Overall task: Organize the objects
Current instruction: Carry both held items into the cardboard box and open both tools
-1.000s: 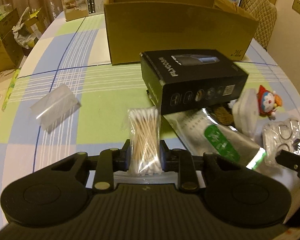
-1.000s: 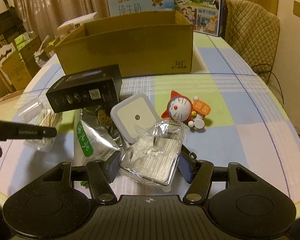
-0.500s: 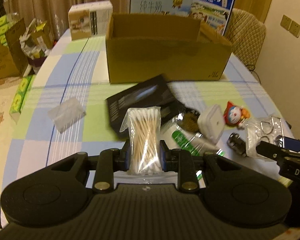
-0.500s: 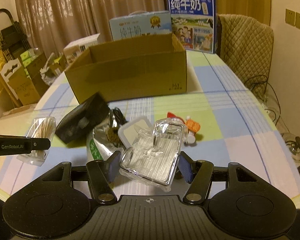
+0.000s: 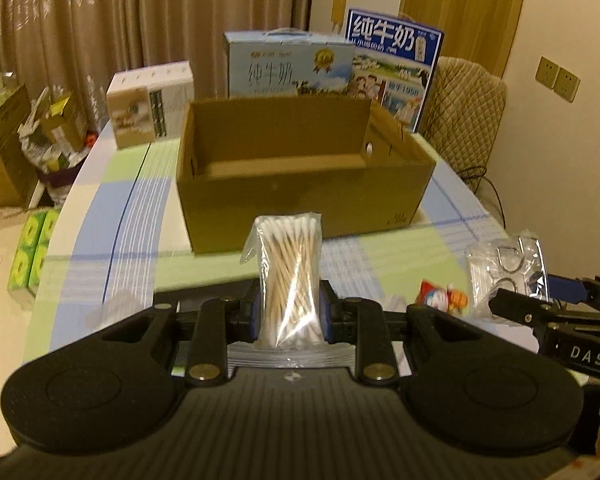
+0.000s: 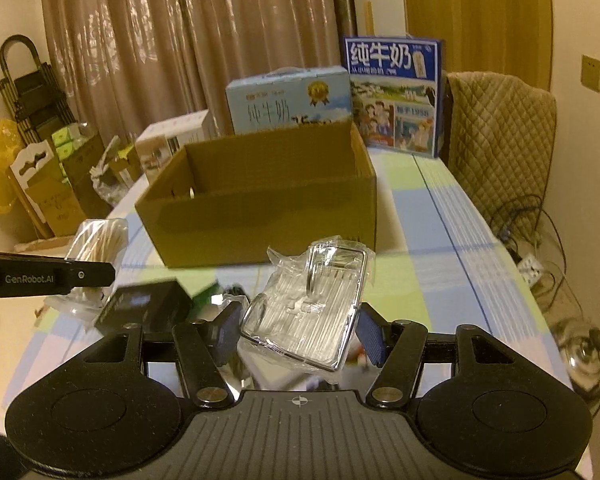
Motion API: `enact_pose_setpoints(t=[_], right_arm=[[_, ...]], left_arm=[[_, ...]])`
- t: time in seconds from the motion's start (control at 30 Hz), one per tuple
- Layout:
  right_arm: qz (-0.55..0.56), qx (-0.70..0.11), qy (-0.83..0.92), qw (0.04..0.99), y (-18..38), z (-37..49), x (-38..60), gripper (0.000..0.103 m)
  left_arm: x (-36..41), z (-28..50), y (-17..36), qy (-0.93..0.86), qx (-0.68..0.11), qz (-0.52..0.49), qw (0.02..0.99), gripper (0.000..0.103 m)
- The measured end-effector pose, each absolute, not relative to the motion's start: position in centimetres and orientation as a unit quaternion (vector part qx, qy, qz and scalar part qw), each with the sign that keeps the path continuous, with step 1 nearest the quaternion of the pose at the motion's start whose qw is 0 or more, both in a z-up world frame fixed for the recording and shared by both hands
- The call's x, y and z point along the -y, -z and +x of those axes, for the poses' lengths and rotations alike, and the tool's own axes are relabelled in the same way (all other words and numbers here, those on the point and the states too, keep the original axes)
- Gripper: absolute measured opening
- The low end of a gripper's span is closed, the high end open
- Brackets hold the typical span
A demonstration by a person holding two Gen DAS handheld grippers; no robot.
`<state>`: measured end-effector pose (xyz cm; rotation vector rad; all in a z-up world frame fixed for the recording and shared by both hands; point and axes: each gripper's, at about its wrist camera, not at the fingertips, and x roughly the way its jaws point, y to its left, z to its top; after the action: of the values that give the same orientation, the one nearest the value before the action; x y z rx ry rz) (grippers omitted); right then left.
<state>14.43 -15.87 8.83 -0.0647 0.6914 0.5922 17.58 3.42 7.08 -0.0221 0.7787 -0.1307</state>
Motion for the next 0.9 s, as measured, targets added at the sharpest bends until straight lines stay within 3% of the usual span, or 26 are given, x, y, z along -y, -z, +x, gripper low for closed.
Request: enact_pose_setpoints(t=[0.4, 0.9], right_arm=[[-0.039, -0.313, -0.328, 0.890, -12.9, 25.9, 9.7, 0.058], [-0.045, -0.353, -0.334, 0.873, -9.8, 34.8, 4.6, 0.058]], left_arm=[[-3.2, 27.9, -10.2, 0.060, -0.357, 0.011, 0.932, 0.023], [-2.7, 36.6, -8.3, 0.060, -0.374, 0.016, 0.925, 0.023]])
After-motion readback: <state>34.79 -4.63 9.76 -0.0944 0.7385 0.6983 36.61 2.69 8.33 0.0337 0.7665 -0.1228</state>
